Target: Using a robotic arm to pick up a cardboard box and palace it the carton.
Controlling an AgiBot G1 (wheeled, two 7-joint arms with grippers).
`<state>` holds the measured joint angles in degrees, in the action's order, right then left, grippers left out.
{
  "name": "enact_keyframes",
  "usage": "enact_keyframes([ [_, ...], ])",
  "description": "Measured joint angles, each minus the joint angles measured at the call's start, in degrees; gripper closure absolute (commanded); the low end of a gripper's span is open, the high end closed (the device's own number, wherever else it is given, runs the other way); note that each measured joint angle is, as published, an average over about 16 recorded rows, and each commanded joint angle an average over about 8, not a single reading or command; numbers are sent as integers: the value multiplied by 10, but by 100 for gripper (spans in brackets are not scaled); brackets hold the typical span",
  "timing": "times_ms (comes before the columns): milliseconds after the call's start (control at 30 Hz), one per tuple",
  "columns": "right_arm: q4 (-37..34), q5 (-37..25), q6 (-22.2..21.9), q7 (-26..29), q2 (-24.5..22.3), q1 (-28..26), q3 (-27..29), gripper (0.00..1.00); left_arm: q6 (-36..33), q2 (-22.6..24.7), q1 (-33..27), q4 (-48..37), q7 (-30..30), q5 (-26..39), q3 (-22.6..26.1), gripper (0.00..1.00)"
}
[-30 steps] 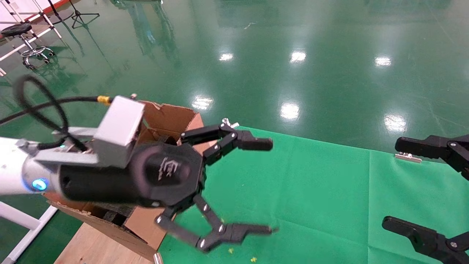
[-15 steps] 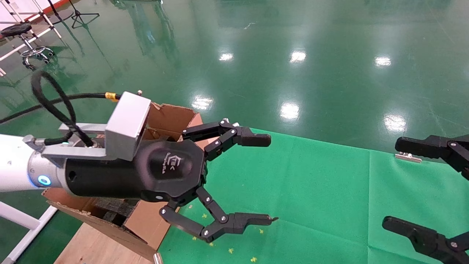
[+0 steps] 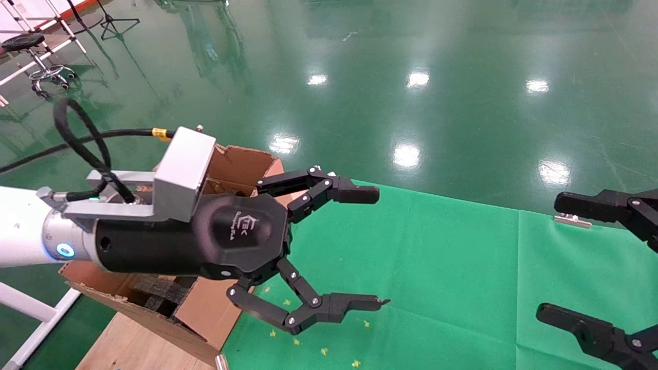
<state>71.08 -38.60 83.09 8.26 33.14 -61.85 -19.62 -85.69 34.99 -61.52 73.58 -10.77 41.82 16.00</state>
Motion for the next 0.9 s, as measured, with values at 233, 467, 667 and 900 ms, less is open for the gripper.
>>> enact_keyframes([
  [233,0,0,0,0,0,0,0,0,0,0,-1,-1,0,1,1,0],
  [467,0,0,0,0,0,0,0,0,1,0,-2,-2,-1,1,2,0],
  [667,0,0,0,0,0,0,0,0,1,1,-2,-2,-1,2,2,0],
  [900,0,0,0,0,0,0,0,0,1,1,-2,-2,-1,2,2,0],
])
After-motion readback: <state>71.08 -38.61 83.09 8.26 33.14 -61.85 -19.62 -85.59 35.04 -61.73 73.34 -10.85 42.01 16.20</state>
